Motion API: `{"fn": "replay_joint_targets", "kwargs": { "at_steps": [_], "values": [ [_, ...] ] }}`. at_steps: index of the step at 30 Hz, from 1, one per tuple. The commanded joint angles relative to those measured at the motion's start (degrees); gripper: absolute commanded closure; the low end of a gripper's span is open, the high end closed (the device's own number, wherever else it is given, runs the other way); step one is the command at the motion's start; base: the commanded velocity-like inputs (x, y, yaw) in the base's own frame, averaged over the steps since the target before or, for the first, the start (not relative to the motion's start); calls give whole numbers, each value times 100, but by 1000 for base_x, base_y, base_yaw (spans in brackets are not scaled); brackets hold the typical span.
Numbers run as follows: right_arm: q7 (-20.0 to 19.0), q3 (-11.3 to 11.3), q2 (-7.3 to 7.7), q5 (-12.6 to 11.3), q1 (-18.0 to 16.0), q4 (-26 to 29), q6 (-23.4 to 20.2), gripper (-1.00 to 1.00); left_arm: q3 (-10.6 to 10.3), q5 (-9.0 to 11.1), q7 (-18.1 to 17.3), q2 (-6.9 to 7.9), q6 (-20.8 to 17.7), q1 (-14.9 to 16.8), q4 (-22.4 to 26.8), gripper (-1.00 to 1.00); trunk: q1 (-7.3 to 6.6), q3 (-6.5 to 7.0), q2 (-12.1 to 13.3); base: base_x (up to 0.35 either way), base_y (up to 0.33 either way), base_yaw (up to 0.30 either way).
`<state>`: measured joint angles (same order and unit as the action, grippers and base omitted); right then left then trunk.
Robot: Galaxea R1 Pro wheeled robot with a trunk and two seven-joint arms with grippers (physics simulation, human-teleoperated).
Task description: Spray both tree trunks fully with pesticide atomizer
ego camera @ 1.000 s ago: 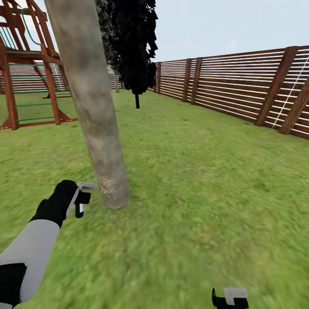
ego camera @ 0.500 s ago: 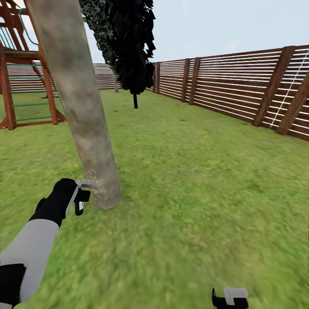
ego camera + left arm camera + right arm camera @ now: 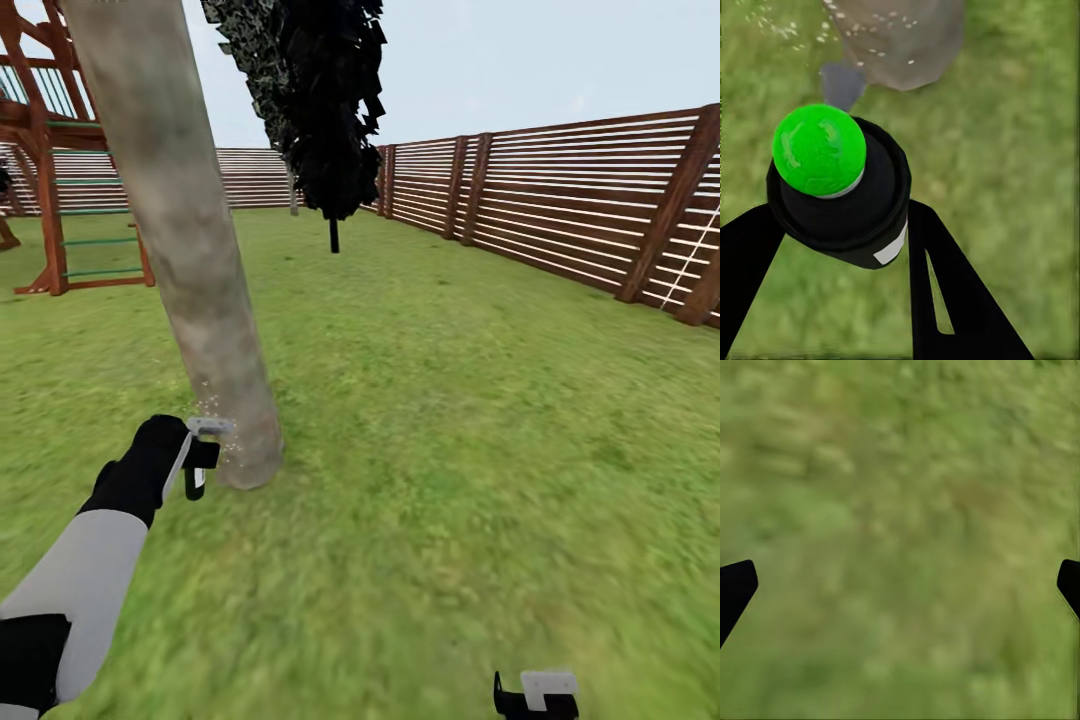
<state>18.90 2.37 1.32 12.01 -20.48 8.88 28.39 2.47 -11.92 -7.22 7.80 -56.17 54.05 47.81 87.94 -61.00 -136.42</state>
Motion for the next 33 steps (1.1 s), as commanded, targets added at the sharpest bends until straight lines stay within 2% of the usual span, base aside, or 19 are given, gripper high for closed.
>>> {"fn": "replay_joint_targets", "kwargs": {
  "at_steps": [1,7,9,13,19,23,24,25,33],
  "values": [
    [0,-2,0,1,0,0,-1,-100,-1,-12,4,-6,1,0,0,100,0,0,0,68,-271,272],
    [0,0,0,-3,0,0,-2,-100,-22,-19,15,42,1,-8,-7,100,0,0,0,190,-223,99],
    [0,0,0,-2,0,0,-1,-100,-17,-13,15,0,16,-8,-7,100,0,0,0,275,-153,3],
    [0,1,0,0,0,0,-2,-100,-143,-7,-13,-7,19,-9,-2,100,0,0,0,285,-138,0],
    [0,-7,0,1,0,0,-1,-100,-130,10,-37,278,35,-185,-31,100,0,0,0,277,-134,4],
    [0,-8,0,2,0,0,0,-100,-137,23,-11,200,28,-210,-64,100,0,0,0,58,-32,231],
    [0,-8,0,4,0,0,0,-100,-78,-1,5,310,43,-272,-99,100,0,0,0,0,0,278],
    [0,-8,0,4,0,0,0,-100,-55,3,13,319,50,-323,-92,100,0,0,0,0,0,278],
    [0,-2,4,3,0,0,0,-100,-86,13,36,187,54,-360,-20,100,0,0,0,0,-182,62]
  ]
}}
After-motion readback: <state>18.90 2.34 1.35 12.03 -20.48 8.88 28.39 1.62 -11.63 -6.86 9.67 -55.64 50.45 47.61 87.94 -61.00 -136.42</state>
